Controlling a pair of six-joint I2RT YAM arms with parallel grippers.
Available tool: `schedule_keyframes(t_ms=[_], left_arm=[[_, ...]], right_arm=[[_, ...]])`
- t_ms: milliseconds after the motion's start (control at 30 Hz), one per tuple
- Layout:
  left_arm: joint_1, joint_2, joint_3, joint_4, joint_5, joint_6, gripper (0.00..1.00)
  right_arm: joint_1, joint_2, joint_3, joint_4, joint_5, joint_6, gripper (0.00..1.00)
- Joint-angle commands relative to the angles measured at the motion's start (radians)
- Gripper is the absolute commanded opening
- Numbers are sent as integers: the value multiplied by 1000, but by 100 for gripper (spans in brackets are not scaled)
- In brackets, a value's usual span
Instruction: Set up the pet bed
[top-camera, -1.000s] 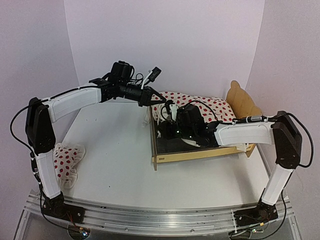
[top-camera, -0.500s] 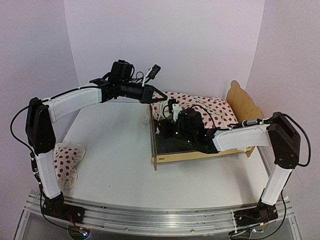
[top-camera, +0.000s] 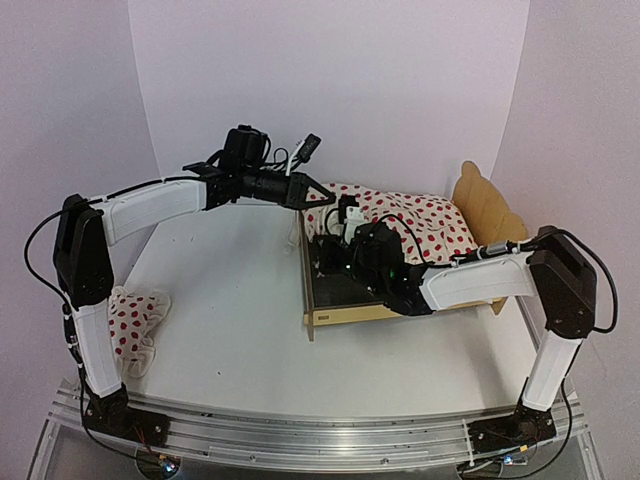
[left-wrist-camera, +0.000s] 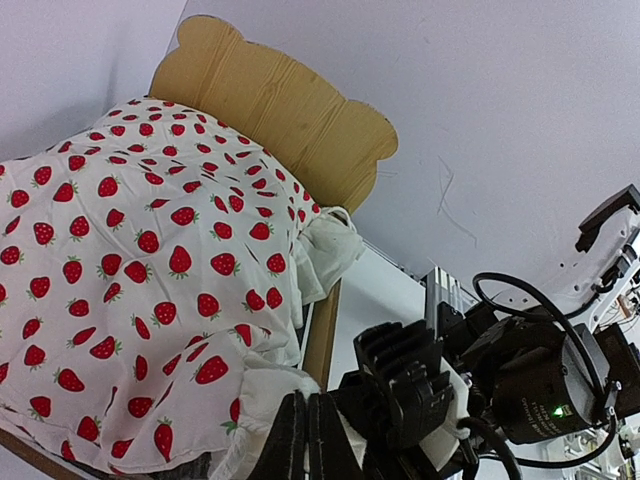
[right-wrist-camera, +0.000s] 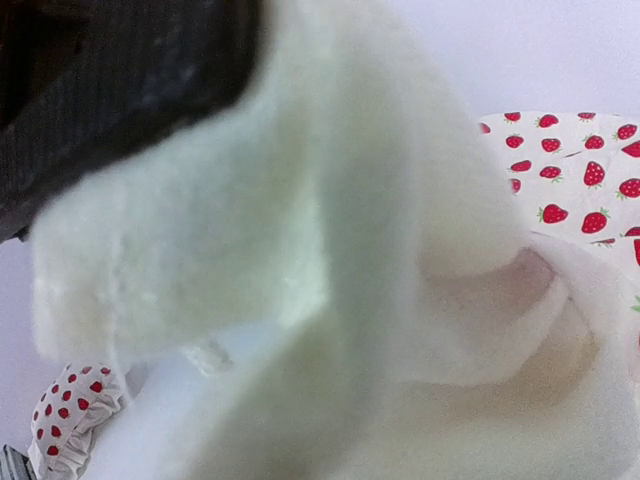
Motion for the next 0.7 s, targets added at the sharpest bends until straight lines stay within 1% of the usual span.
schedule_keyframes(t_ms=[0, 133, 200, 333, 367, 467, 567, 667], left_arm=[[-1, 1, 7, 47, -12, -5, 0], [5, 1, 8, 43, -20, 5, 0], [7, -1, 6, 37, -25, 17, 0], [9, -2, -3, 30, -30, 42, 0], [9, -1, -5, 30, -28, 45, 0], [9, -3, -11, 34, -24, 51, 0], [9, -5, -17, 35, -23, 60, 0], [10, -9, -29, 27, -15, 82, 0]], right_arm=[[5, -15, -13, 6, 71, 30, 10], [4, -49, -32, -82, 39, 41, 8], [4, -71, -32, -162, 4, 33, 8], [3, -100, -16, -305, -64, 4, 12], [3, -104, -12, -326, -77, -3, 11], [3, -113, -10, -362, -87, -25, 0], [4, -128, -25, -369, -62, -40, 0], [1, -145, -33, -399, -71, -61, 0]])
